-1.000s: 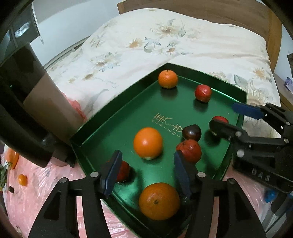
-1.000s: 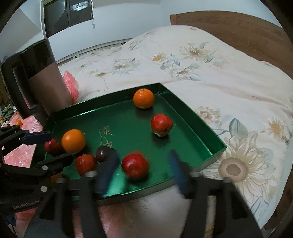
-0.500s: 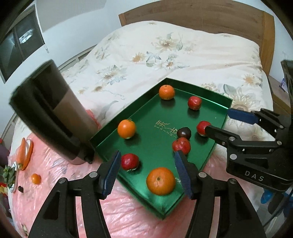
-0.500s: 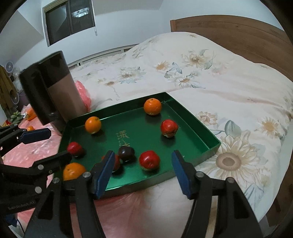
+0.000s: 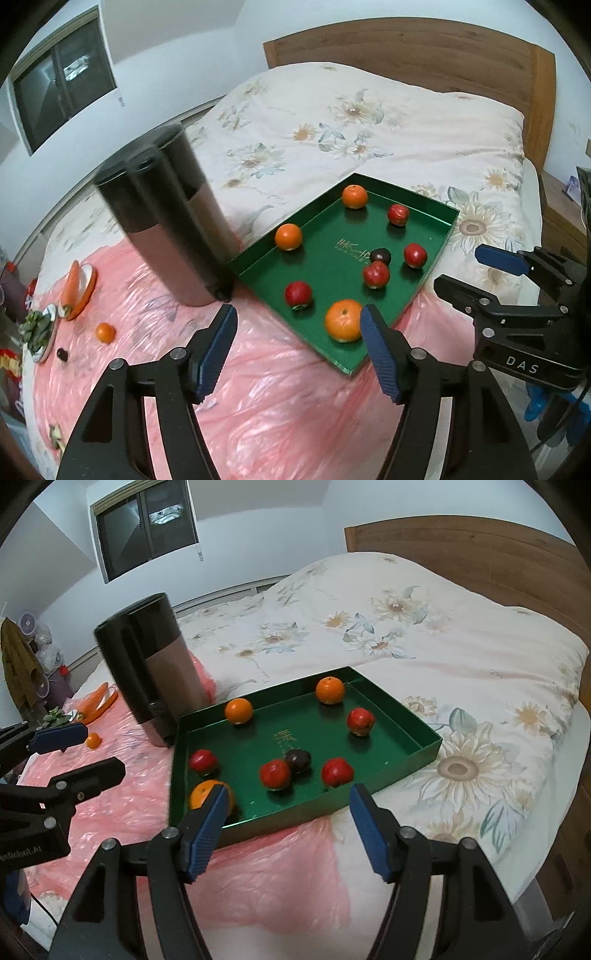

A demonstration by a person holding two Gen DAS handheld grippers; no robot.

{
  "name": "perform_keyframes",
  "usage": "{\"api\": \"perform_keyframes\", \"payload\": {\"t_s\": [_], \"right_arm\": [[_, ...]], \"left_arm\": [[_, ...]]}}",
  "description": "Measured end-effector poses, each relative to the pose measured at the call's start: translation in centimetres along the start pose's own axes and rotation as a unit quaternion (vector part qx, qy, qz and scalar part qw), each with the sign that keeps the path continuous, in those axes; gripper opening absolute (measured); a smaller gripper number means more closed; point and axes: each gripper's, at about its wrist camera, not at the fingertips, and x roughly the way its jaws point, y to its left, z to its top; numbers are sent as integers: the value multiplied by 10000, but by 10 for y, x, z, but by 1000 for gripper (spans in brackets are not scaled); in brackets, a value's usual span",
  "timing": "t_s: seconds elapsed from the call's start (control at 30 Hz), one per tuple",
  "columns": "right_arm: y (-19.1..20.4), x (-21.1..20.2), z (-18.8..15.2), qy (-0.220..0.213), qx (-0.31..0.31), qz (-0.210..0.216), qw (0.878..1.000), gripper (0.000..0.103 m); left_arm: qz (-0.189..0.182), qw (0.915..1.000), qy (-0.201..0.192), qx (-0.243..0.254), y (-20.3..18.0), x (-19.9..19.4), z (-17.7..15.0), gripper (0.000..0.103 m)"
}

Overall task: Organize fruits
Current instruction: 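Open both tools to release the orange and red apple in the tray, then move both tools back from the tray toward the fruit on the pink sheet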

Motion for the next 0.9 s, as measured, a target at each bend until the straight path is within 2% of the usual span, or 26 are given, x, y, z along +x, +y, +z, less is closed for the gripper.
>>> {"api": "perform_keyframes", "payload": {"t_s": [0.43, 0.67, 0.9], "right_arm": [[47, -40, -10, -89, -271, 134, 9995, 103], [78, -59, -18, -119, -453, 232, 9986, 103], [112, -72, -26, -139, -662, 425, 9968, 103]], "left_arm": [[219, 9990, -119, -376, 30, -50, -35, 66], [334, 9972, -197, -640, 49, -76, -60, 73], [495, 9944, -182, -915, 71, -95, -92, 73]]}}
